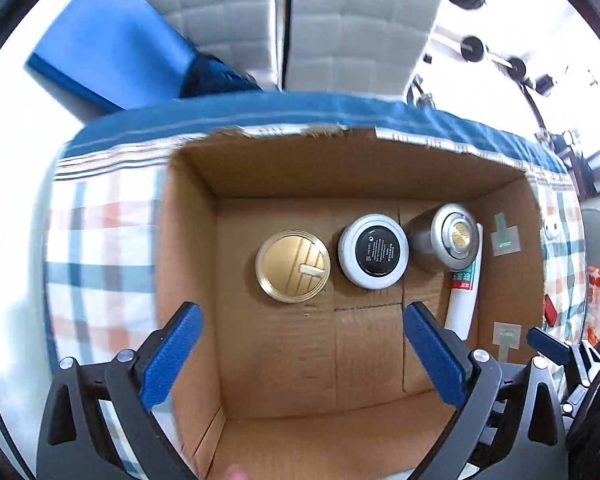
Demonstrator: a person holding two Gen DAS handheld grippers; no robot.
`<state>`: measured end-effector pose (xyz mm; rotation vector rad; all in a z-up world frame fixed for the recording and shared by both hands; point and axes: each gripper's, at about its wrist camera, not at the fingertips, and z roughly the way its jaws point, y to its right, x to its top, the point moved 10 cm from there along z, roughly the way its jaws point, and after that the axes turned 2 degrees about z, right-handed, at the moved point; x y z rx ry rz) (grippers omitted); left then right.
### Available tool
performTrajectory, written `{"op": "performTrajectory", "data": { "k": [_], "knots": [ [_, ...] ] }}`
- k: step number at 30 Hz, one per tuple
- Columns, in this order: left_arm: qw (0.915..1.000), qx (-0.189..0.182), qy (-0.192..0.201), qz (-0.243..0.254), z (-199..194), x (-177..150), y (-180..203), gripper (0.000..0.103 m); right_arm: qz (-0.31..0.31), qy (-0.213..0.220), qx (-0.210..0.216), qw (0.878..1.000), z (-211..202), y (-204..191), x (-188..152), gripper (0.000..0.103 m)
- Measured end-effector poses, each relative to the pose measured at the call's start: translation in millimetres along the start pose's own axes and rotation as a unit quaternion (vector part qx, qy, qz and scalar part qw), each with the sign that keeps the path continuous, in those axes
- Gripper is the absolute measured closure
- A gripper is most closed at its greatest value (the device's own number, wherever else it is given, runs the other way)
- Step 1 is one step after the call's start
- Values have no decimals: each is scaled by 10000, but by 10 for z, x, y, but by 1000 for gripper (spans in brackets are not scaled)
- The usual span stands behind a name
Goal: Organize rigid objects
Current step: 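Move the right gripper to the red phone while the left gripper approaches the walnut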
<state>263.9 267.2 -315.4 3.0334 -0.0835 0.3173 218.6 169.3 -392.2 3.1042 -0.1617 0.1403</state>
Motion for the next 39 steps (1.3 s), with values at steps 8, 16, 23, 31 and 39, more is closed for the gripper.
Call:
{"op": "performTrajectory", "data": {
  "k": [8,16,23,31,39],
  "knots": [
    [9984,104,508,-218,-666,-211,-31,0,-335,406,256,9983,-834,298,33,0],
    [9939,382,983,-327,-1199,-359,38,0,-461,769,616,9941,-1293,531,-86,0],
    [9910,404,1235,-329,-1473,-356,457,0,-510,925,1039,9890,-1571,756,-172,0],
    [9902,249,1373,111,-1405,-16,1708,0,-172,819,1188,9894,-1645,1866,-64,0],
    [9959,266,824,277,-539,87,3006,0,105,377,655,9971,-1103,3591,191,0]
  ]
}}
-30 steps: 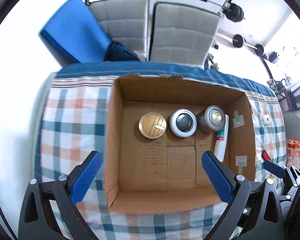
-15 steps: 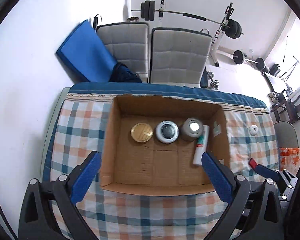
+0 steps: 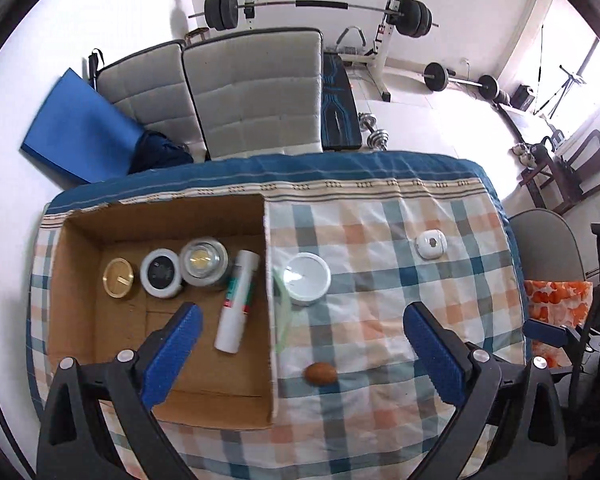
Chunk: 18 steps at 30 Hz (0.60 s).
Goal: Organize rigid objects
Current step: 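Move the right gripper to the red phone while the left gripper approaches the walnut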
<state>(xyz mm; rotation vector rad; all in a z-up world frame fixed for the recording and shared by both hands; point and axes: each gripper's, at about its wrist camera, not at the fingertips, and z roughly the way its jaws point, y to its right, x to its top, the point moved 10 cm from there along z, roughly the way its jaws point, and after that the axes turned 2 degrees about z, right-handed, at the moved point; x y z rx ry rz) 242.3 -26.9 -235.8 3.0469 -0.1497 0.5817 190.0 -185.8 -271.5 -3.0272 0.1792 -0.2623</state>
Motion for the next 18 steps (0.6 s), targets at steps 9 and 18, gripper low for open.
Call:
{"op": "performTrajectory", "data": {
  "k": [9,18],
  "knots": [
    [9941,665,-787,-342,944,-555,473,0,-100,-1119,-69,9936,1368,970,-172,3],
    [9833,954,-989,-1196,1170,-1043,416,0,-276,-1325,-196,9906,1911,1156,-422,32]
  ]
}}
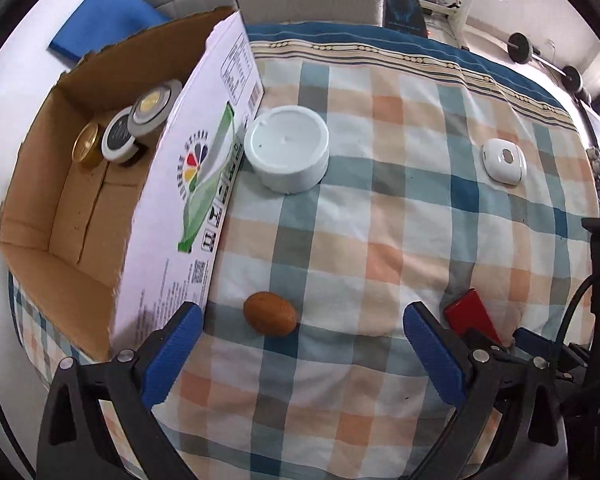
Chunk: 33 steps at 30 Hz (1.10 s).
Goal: Organize rigid objects
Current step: 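Move the right gripper to the red phone while the left gripper approaches the walnut, then grasp the red phone with the right gripper while the left gripper grasps the walnut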
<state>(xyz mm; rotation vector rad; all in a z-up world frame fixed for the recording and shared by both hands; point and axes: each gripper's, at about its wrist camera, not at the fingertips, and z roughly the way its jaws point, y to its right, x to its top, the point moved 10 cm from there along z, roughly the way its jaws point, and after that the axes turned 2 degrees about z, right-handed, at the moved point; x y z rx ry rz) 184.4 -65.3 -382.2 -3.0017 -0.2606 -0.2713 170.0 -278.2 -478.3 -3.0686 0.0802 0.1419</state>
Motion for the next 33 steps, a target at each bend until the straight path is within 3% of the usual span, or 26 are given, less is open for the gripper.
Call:
{"op": "performTrajectory", "data": {
  "k": [1,3,8,17,20,22,25,30,33],
  "knots": [
    [9999,-71,-38,-152,11,-62,-4,0,-41,79,4,10000,-17,-12,-5,37],
    [9981,-244,-63,-570,25,-216,-28,0,-131,118,60,9998,-56,-54,-21,61],
    [9912,-445,-124,-1241,129,-468,-83,0,-519,16,7,9986,-74,-87,-31,62],
    [9801,-447,-405,-1891,419,-417,-251,1,-575,-104,237,9980,-222,-163,67,61],
    [9771,-555,-513,-1988,487,-398,-281,24,-673,-148,131,9975,-239,-196,141,61],
    [9758,-687,-630,-1976,558,-443,-273,55,-726,-231,-20,9971,-220,-208,193,61],
    [9742,-917,-587,-1979,521,-428,-249,80,-761,-314,-103,9966,-211,-217,245,61],
    [9698,-1280,-537,-2006,403,-569,-267,90,-923,-335,-115,9951,-316,-269,313,61],
    [9640,-1572,-648,-2046,334,-731,-242,90,-915,-335,-70,9952,-378,-282,252,61]
  ]
}}
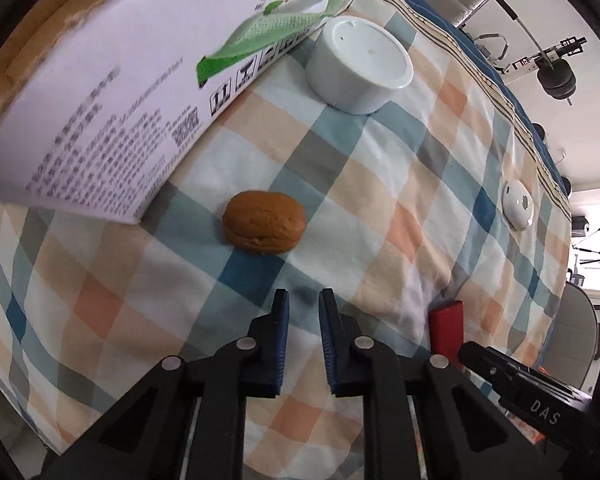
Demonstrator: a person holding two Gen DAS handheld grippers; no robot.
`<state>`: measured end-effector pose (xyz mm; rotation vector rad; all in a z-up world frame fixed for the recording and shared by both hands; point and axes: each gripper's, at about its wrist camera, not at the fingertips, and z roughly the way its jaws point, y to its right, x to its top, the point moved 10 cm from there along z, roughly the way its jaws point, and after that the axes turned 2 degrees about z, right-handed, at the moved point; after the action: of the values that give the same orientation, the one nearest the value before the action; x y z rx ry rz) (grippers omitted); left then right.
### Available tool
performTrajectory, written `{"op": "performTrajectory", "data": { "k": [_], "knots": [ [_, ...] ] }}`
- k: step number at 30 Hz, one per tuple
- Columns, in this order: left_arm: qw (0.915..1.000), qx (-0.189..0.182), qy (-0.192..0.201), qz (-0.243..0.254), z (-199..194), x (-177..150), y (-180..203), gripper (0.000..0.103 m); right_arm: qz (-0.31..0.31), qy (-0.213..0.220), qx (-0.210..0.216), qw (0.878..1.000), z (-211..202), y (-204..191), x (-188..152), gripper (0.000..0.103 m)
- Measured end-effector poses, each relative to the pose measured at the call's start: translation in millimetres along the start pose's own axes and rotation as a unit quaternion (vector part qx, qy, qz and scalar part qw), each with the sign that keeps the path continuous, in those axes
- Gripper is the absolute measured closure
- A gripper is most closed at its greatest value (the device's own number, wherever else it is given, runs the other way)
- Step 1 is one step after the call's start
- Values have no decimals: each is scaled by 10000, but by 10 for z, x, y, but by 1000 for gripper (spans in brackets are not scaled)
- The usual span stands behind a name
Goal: Organize rigid objects
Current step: 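Grasp the red phone with the right gripper while the left gripper grasps the walnut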
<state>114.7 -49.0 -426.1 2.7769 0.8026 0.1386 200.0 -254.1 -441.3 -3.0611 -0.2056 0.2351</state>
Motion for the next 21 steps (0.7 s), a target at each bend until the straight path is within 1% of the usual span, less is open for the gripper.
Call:
{"op": "performTrajectory", "data": {
  "k": [2,5,6,7,8,9,10,12,14,15,17,18,20,21],
  "knots": [
    [9998,-140,-158,64,-15,-172,-25,90,41,-10,67,10000,-32,46,-37,61],
    [9995,-149,-219,198,-53,-355,-114,90,24,-33,129,9999,-35,80,-87,61],
    [9995,-128,-196,191,-69,-367,-128,90,9,-28,130,9999,-46,91,-118,61],
    [9997,-103,-127,162,-86,-285,-100,89,-27,-6,126,9999,-66,103,-167,61],
    [9999,-131,-2,82,-117,-165,-66,86,-53,18,105,9999,-72,105,-169,61],
    [9998,-152,158,-35,-119,5,15,68,-61,51,73,9999,-81,111,-170,61],
    [9990,-171,379,-181,-168,137,45,45,-53,80,72,9999,-85,108,-177,61],
    [9952,-125,800,-557,-258,341,10,24,59,78,187,9998,-98,101,-170,61],
    [9913,-134,985,-864,-306,531,-56,23,150,75,307,9994,-140,72,-193,61],
    [9906,-52,972,-961,-293,588,-84,23,165,83,327,9993,-159,76,-175,61],
    [9886,-24,945,-1170,-258,671,-153,23,191,125,346,9991,-212,95,-115,61],
    [9879,87,908,-1258,-231,707,-195,23,193,141,351,9991,-236,97,-100,61],
    [9878,129,820,-1316,-140,742,-181,24,181,164,352,9991,-293,85,-37,61],
    [9883,245,754,-1303,-75,759,-137,32,172,170,347,9991,-318,86,-13,61]
  ]
}}
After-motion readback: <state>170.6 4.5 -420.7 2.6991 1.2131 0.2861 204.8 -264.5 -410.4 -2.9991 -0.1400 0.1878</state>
